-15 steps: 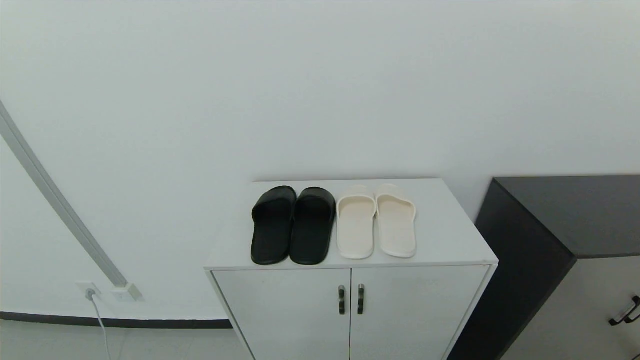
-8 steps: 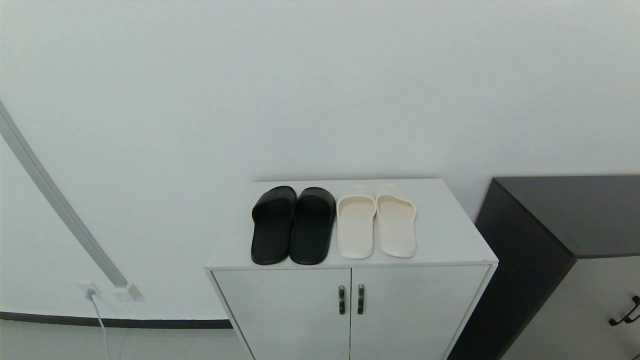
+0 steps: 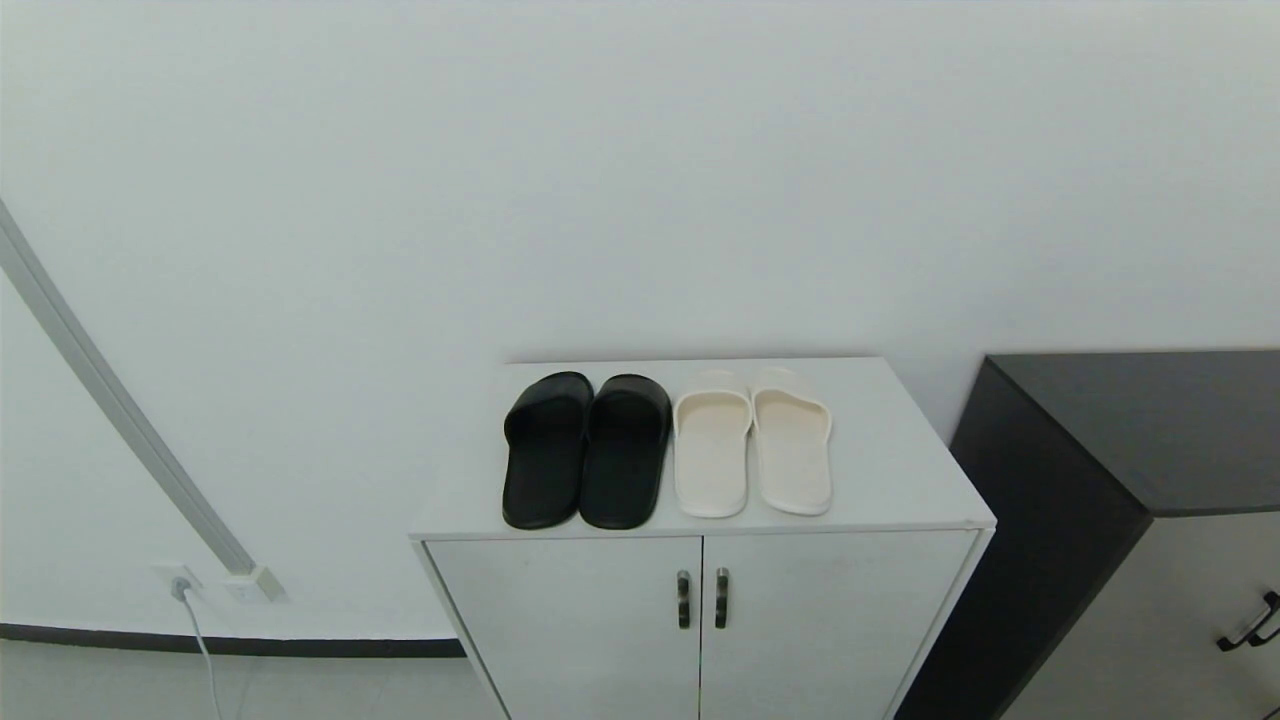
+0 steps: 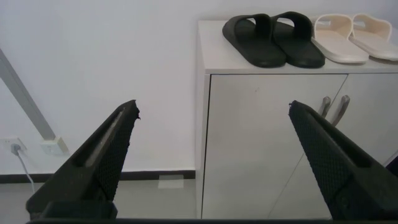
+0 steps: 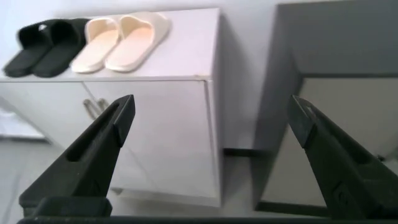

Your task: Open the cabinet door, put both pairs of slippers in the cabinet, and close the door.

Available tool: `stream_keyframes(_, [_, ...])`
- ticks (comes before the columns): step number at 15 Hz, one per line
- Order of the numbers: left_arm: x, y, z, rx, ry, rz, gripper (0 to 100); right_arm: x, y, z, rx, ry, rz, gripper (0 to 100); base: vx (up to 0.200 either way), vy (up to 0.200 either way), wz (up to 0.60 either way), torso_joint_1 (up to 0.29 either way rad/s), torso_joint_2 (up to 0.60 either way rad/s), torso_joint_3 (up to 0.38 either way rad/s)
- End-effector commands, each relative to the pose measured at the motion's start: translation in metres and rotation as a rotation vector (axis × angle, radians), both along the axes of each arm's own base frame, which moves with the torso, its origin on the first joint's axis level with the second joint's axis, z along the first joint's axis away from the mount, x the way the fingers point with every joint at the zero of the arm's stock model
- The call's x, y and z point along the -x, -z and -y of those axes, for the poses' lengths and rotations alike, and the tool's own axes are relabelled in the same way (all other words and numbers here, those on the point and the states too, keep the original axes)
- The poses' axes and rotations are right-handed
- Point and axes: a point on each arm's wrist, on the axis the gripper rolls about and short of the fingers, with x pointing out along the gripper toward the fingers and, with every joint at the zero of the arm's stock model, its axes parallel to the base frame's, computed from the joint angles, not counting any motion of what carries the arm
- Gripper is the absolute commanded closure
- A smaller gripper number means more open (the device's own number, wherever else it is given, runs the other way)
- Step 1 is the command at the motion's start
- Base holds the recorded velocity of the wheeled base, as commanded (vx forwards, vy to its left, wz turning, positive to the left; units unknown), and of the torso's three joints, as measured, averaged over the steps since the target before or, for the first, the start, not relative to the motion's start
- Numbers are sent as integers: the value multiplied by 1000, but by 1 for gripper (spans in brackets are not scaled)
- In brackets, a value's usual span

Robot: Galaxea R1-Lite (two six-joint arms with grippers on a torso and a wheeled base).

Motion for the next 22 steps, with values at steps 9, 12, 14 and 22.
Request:
stream_keyframes(9, [0, 0, 0, 2, 0, 0, 0, -182, -33, -149, -87, -198, -233, 0, 0, 0, 0, 0, 0, 0])
stream_keyframes(12, [0, 0, 0, 2, 0, 0, 0, -210, -27, -197, -81, -138, -225, 0, 0, 0, 0, 0, 0, 0])
stream_keyframes(14, [0, 0, 0, 2, 1, -1, 0, -232, -19, -222, -63, -83, -212, 0, 0, 0, 0, 0, 0, 0])
stream_keyframes(22, [0, 0, 0, 0, 1, -1, 0, -304, 29, -286, -23, 85, -159, 0, 0, 0, 0, 0, 0, 0])
